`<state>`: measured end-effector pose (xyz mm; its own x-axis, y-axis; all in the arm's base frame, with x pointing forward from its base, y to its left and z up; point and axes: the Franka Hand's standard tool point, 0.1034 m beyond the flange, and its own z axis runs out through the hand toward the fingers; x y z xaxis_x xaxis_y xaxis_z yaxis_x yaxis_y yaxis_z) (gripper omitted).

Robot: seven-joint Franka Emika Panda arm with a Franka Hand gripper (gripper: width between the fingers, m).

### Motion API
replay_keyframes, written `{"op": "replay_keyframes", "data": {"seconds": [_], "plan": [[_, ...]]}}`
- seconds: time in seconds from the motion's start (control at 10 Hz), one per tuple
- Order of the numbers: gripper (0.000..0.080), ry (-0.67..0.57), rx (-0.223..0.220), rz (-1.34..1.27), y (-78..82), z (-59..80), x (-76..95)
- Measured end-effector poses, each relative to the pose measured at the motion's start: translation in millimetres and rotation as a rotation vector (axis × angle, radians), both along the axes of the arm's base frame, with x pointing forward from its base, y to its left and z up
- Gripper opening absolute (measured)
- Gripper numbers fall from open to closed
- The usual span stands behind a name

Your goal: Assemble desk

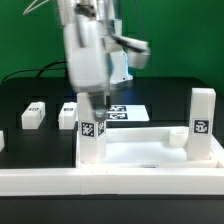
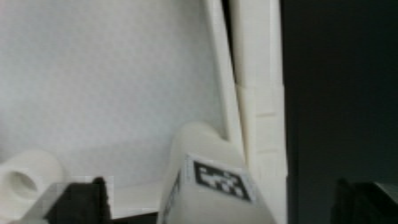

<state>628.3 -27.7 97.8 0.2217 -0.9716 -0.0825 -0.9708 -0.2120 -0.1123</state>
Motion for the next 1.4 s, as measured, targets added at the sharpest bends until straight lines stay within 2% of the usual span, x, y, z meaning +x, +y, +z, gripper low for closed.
{"op": "replay_keyframes", "data": {"seconds": [0.4,0.5,0.6,0.8,1.0,1.1,1.2,1.3,1.4], "plan": [[0.0649,-0.026,-0.026,0.237,-0.4,-2.1,-1.5],[0.0649,-0.03,-0.042,0.375,-5.1,-0.6,-2.2],[0.0649,-0.036,-0.066,0.551,-17.4,4.8,-0.7],[0.0649,-0.05,-0.108,0.76,-24.1,11.6,7.7],[0.0649,-0.047,-0.109,0.758,-23.8,10.7,7.3],[0.0558,-0.046,-0.108,0.742,-23.7,10.6,7.3],[0.0558,-0.045,-0.108,0.737,-23.8,10.6,7.2],[0.0357,-0.041,-0.102,0.681,-23.6,10.5,7.1],[0.0295,-0.028,-0.097,0.591,-26.8,9.3,5.1]]}}
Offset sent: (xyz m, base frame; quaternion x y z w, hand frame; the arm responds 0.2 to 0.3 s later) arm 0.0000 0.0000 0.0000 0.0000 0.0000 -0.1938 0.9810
